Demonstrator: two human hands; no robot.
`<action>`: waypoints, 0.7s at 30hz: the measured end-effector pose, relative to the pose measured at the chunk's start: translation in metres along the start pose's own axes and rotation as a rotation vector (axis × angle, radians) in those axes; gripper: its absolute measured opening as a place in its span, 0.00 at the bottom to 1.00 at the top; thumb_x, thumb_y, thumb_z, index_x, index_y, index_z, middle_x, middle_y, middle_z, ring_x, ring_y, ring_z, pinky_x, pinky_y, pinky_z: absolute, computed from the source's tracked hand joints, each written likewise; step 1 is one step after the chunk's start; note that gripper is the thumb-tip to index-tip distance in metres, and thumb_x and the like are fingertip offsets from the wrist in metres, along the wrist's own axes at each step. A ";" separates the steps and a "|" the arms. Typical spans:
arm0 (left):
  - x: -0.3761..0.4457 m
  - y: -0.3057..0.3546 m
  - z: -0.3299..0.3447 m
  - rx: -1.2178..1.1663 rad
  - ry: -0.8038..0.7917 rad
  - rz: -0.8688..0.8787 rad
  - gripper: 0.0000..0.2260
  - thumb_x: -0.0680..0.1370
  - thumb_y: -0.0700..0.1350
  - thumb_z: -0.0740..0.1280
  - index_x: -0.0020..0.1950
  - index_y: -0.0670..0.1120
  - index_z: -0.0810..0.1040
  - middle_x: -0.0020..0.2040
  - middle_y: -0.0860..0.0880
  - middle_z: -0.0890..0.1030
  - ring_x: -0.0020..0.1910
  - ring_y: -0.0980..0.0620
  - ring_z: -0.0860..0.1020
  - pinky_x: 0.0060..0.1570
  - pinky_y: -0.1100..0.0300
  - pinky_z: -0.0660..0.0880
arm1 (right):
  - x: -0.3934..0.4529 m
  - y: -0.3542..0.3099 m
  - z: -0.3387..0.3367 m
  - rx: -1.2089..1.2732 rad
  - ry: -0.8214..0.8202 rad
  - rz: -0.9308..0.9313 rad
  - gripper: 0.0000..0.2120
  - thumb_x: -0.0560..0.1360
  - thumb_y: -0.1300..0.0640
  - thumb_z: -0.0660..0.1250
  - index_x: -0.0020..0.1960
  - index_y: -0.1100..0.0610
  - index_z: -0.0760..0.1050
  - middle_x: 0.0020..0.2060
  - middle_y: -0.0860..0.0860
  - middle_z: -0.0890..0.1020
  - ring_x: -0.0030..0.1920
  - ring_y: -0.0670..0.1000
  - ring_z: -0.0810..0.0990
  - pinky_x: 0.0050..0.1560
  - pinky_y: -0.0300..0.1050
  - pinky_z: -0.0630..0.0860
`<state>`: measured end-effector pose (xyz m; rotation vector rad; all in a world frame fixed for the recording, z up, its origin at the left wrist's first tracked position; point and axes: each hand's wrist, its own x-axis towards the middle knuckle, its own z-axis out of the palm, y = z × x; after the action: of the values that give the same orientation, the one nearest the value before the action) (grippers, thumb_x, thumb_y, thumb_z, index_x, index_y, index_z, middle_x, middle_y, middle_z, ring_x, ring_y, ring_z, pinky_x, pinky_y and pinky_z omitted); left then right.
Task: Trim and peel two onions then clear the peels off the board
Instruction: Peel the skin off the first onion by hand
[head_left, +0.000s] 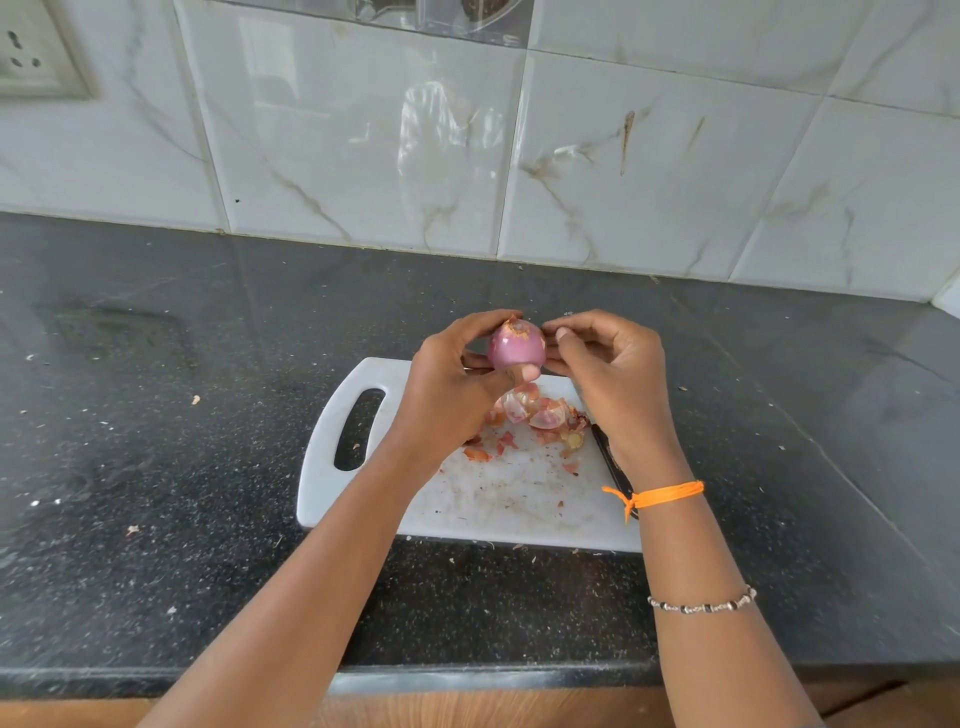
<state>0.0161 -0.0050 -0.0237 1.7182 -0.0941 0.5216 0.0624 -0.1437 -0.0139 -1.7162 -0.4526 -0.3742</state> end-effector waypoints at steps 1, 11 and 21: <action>0.000 -0.001 0.000 0.005 0.017 0.000 0.22 0.68 0.39 0.76 0.61 0.45 0.78 0.53 0.51 0.81 0.41 0.63 0.79 0.42 0.70 0.75 | -0.001 -0.001 0.000 0.024 0.001 0.003 0.07 0.74 0.65 0.66 0.43 0.58 0.81 0.40 0.54 0.85 0.43 0.53 0.85 0.48 0.57 0.81; -0.001 -0.001 -0.002 0.054 0.118 -0.004 0.21 0.65 0.44 0.79 0.56 0.49 0.79 0.51 0.54 0.81 0.44 0.58 0.80 0.44 0.66 0.78 | -0.003 -0.003 0.005 -0.066 -0.011 -0.042 0.04 0.72 0.63 0.72 0.40 0.56 0.82 0.36 0.49 0.84 0.40 0.49 0.83 0.46 0.48 0.81; -0.001 0.001 -0.005 -0.216 -0.047 -0.052 0.19 0.72 0.34 0.71 0.58 0.51 0.78 0.51 0.54 0.82 0.43 0.63 0.79 0.43 0.69 0.74 | 0.000 0.005 0.003 -0.153 0.012 0.041 0.06 0.71 0.63 0.69 0.37 0.56 0.77 0.34 0.51 0.81 0.40 0.55 0.82 0.45 0.50 0.80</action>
<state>0.0132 -0.0005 -0.0224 1.5180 -0.1345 0.4172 0.0650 -0.1419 -0.0180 -1.8677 -0.3869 -0.3978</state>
